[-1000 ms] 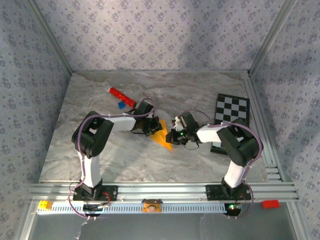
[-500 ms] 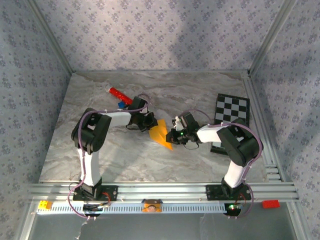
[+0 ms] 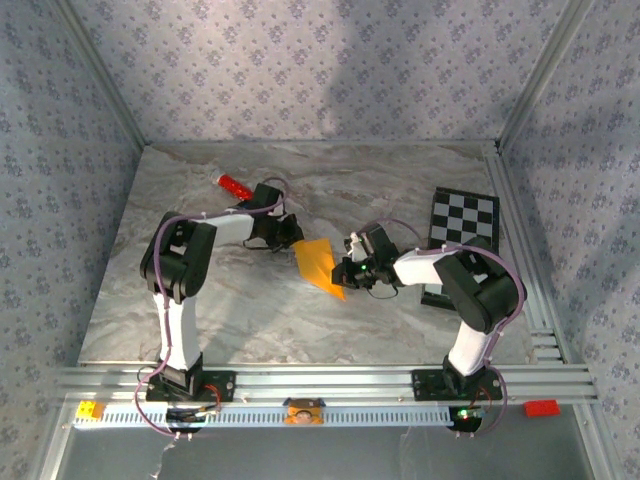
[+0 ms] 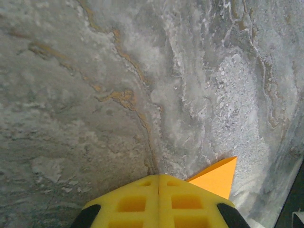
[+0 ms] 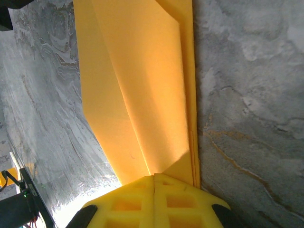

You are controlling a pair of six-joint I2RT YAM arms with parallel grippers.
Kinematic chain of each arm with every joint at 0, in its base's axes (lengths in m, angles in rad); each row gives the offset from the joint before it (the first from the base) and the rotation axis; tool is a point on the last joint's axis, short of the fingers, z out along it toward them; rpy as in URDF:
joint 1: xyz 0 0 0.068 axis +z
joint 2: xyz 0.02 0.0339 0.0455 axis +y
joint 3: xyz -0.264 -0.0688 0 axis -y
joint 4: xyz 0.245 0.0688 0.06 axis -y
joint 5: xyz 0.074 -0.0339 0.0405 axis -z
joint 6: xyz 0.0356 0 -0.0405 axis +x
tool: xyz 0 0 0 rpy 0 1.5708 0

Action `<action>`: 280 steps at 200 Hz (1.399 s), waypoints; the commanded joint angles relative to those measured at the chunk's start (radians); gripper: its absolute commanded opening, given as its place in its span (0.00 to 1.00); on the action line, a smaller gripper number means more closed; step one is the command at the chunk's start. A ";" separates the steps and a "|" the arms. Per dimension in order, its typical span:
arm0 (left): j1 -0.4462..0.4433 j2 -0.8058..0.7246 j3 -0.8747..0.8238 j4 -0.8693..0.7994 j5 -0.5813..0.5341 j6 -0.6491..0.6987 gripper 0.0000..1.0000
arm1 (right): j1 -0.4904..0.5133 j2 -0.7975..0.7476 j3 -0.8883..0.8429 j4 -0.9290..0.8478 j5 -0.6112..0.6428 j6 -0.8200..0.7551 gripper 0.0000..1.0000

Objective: Fold a paper plane with a square sheet of paper (pick it up from the middle)
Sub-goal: Fourth fold the wing at the center of the table.

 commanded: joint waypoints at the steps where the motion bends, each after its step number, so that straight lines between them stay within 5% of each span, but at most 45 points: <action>1: 0.014 -0.005 0.021 -0.051 -0.140 0.041 0.04 | -0.005 0.026 -0.050 -0.178 0.033 -0.016 0.00; 56: -0.041 -0.151 0.066 -0.153 -0.271 0.095 0.10 | -0.003 0.026 -0.045 -0.180 0.031 -0.013 0.00; 99: -0.108 -0.218 0.021 -0.112 -0.248 0.062 0.11 | -0.003 0.025 -0.038 -0.181 0.033 -0.009 0.00; 138: -0.176 -0.193 -0.080 0.046 -0.129 -0.067 0.10 | -0.002 0.024 -0.040 -0.178 0.034 -0.007 0.00; 280: -0.211 -0.072 -0.197 0.058 -0.206 -0.069 0.06 | 0.003 -0.087 0.073 -0.212 -0.054 -0.052 0.00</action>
